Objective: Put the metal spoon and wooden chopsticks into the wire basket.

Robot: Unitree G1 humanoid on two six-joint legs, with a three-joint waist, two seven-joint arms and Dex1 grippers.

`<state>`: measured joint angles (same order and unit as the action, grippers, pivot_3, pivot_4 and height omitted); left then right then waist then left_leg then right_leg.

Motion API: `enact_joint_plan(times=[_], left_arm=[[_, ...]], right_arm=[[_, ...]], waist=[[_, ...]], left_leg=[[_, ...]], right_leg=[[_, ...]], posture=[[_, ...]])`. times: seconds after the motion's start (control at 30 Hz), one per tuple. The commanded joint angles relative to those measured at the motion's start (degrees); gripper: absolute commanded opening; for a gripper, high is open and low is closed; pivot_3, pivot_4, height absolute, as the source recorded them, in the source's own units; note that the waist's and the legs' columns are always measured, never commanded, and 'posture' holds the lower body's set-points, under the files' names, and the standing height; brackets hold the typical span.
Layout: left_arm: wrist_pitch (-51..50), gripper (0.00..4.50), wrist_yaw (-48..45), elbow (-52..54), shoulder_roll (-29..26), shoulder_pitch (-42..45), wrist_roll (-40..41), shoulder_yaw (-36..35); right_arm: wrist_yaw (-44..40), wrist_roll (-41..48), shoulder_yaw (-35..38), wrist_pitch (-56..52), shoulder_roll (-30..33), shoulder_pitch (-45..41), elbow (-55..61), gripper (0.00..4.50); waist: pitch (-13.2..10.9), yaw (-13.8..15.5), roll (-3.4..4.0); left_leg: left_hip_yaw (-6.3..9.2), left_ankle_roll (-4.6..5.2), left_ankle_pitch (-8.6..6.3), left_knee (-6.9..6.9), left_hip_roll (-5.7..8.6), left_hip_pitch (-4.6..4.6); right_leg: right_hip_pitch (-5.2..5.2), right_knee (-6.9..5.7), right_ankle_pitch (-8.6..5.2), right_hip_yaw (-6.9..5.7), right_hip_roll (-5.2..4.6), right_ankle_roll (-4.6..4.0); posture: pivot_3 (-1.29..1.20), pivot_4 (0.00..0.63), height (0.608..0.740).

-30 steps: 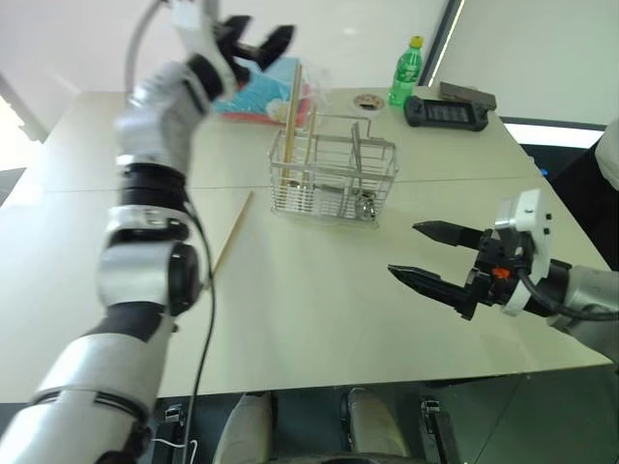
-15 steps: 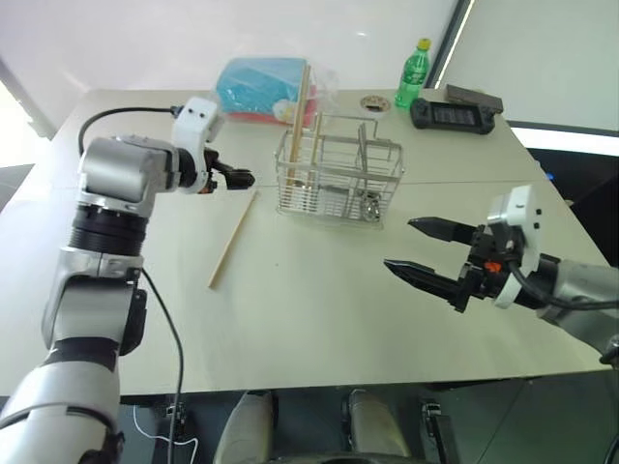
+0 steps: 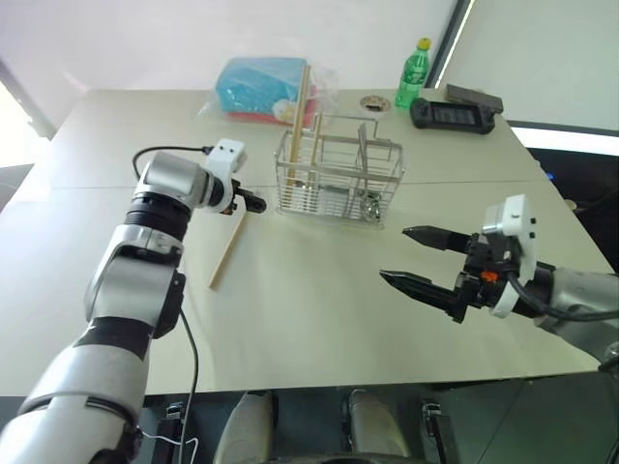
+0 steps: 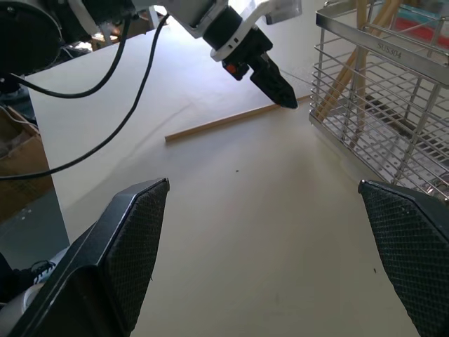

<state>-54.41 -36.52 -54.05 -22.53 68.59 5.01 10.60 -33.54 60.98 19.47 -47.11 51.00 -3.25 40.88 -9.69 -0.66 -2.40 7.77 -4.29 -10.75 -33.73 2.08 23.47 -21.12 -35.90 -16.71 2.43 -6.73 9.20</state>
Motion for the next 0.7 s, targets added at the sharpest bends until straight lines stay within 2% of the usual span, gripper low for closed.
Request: enact_joint_plan(times=[0.03,0.13,0.23,0.47,0.6,0.7], left_arm=[[3.5,4.48,-0.6,-4.8,0.8,2.5,-2.2,0.1],[4.9,4.48,-0.1,-8.4,1.7,3.1,-3.0,-0.8],[5.5,3.61,0.5,-10.7,2.1,3.8,-2.9,-2.3],[5.4,0.03,0.5,-12.4,2.1,4.9,-3.5,-4.4],[5.8,0.03,1.3,-11.3,1.1,5.5,-3.1,-5.7],[9.1,0.03,4.0,-8.8,-0.3,6.0,-1.1,-10.0]], right_arm=[[0.6,1.0,2.1,0.7,0.4,-0.3,1.7,4.5],[0.9,1.2,2.3,0.7,0.4,0.1,1.9,4.5],[1.2,1.5,2.6,0.7,0.3,0.4,1.9,4.5],[1.2,1.1,2.4,1.0,0.2,0.6,1.6,4.5],[1.0,0.8,2.0,1.1,0.1,0.2,1.1,4.5],[0.8,0.3,1.6,1.2,0.2,0.0,0.8,4.5]], waist=[[0.0,0.1,0.01],[0.0,0.1,0.02],[0.0,0.1,0.02],[0.0,0.2,0.02],[0.0,0.1,0.02],[0.0,0.1,0.0]], left_leg=[[0.0,0.0,0.0,0.0,0.0,0.0],[0.0,0.0,0.0,-0.02,0.0,-0.01],[0.0,0.0,0.0,-0.03,0.0,-0.04],[0.0,0.0,-0.01,-0.03,0.02,-0.03],[0.0,0.0,-0.01,-0.02,0.02,-0.03],[0.0,0.0,-0.01,-0.02,0.02,-0.01]], right_leg=[[0.0,-0.03,0.0,0.0,0.0,0.0],[0.03,-0.01,0.0,0.0,0.0,0.01],[0.07,0.0,0.0,0.0,0.0,0.01],[0.08,0.02,-0.01,0.0,-0.02,0.03],[0.08,0.02,-0.01,0.0,-0.02,0.03],[0.04,0.01,-0.01,0.0,-0.02,0.03]], posture=[[0.0,0.15,0.731],[0.0,0.15,0.731],[0.0,0.15,0.731],[0.0,0.15,0.731],[0.0,0.15,0.731],[0.0,0.15,0.731]])
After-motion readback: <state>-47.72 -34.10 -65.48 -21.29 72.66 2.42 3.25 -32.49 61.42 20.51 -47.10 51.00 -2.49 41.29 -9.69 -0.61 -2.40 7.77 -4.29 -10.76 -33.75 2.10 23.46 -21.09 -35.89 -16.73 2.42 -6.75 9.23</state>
